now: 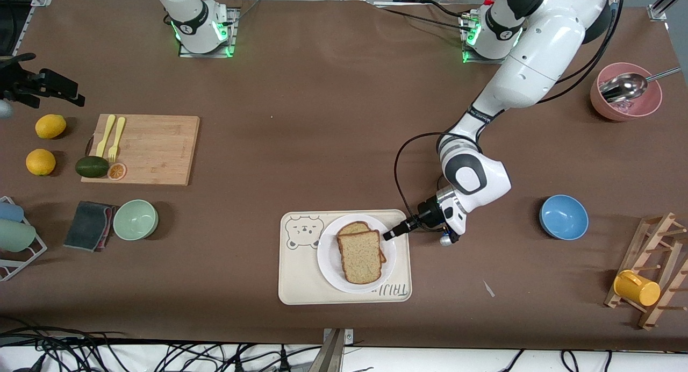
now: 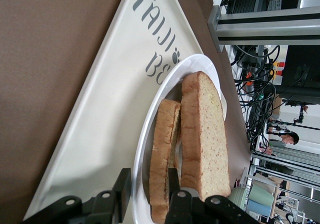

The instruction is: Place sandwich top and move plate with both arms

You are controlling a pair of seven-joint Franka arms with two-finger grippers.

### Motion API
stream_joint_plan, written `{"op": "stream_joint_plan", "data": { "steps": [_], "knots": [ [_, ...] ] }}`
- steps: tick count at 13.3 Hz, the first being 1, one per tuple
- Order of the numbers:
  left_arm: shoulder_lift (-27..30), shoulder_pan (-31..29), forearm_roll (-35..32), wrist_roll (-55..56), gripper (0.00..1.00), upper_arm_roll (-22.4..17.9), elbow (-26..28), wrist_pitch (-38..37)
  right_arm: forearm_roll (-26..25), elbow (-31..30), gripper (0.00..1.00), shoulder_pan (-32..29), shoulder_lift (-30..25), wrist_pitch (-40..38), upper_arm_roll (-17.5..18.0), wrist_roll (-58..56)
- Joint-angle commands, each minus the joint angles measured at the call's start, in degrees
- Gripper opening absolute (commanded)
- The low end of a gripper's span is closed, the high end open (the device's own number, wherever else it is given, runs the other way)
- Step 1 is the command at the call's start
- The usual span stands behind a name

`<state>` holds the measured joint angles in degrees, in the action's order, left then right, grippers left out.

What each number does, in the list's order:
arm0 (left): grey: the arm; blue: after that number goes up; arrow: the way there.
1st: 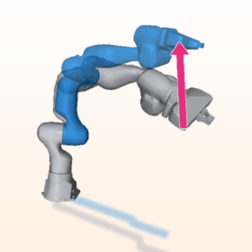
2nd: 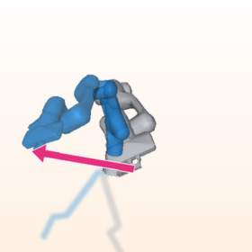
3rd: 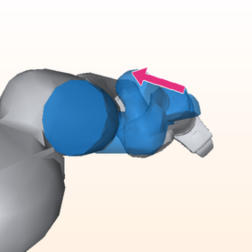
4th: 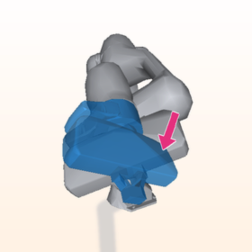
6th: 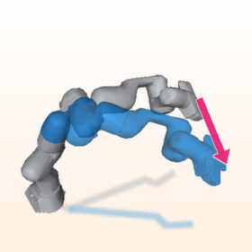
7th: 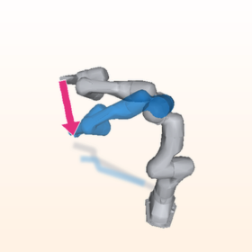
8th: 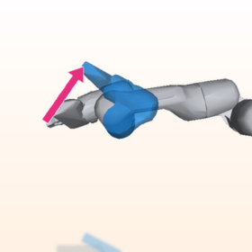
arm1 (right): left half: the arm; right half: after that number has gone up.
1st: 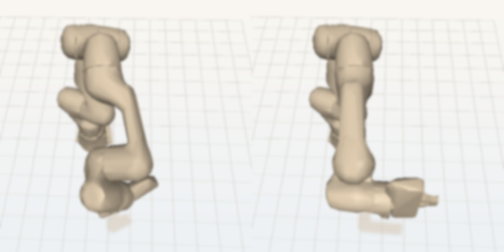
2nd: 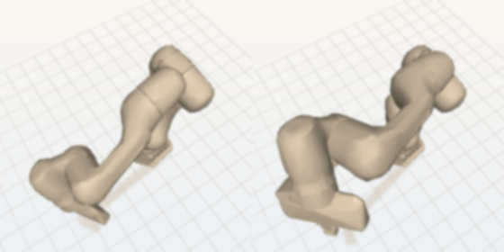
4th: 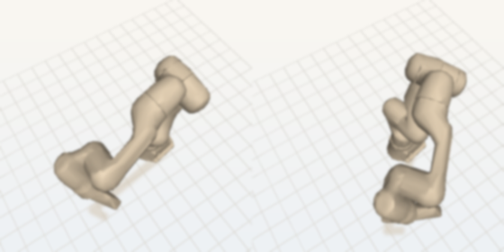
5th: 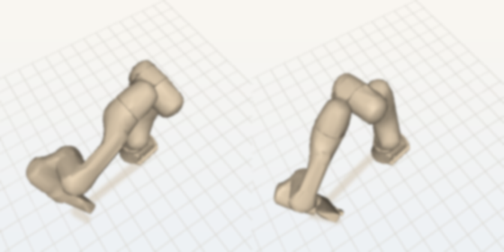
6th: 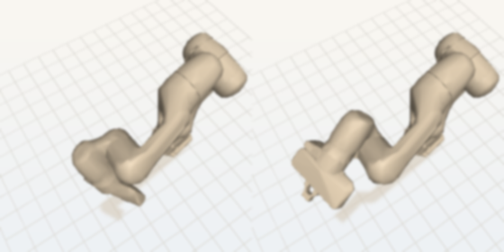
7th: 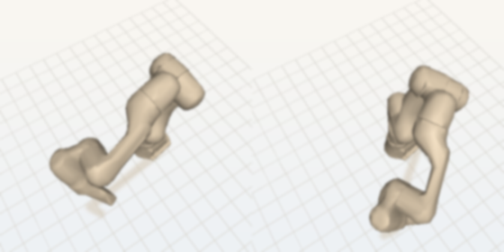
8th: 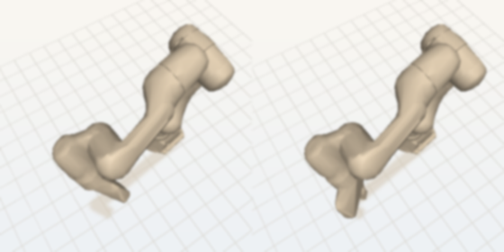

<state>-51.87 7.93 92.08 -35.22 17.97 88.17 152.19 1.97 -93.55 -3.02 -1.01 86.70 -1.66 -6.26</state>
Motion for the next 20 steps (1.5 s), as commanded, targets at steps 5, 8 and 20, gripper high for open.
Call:
{"op": "stream_joint_plan", "data": {
  "steps": [5, 8, 20],
  "knots": [
    [3.35, 0.07, -3.13, 1.82, 0.74, -0.74, 2.96, 0.56, 0.05, 0.12, 1.00, -0.23, -0.39, -0.75, 0.34, 0.10],
    [5.89, 0.07, -3.13, 1.82, 0.83, -0.83, 5.42, 0.65, 0.05, 0.12, 1.00, -0.23, -0.39, -1.09, 0.34, -0.07],
    [19.34, -0.19, -10.85, 1.82, 1.00, -1.88, 21.24, 6.89, -0.30, 0.39, 1.00, -0.23, -0.39, -2.06, 0.43, -0.07]
  ]
}}
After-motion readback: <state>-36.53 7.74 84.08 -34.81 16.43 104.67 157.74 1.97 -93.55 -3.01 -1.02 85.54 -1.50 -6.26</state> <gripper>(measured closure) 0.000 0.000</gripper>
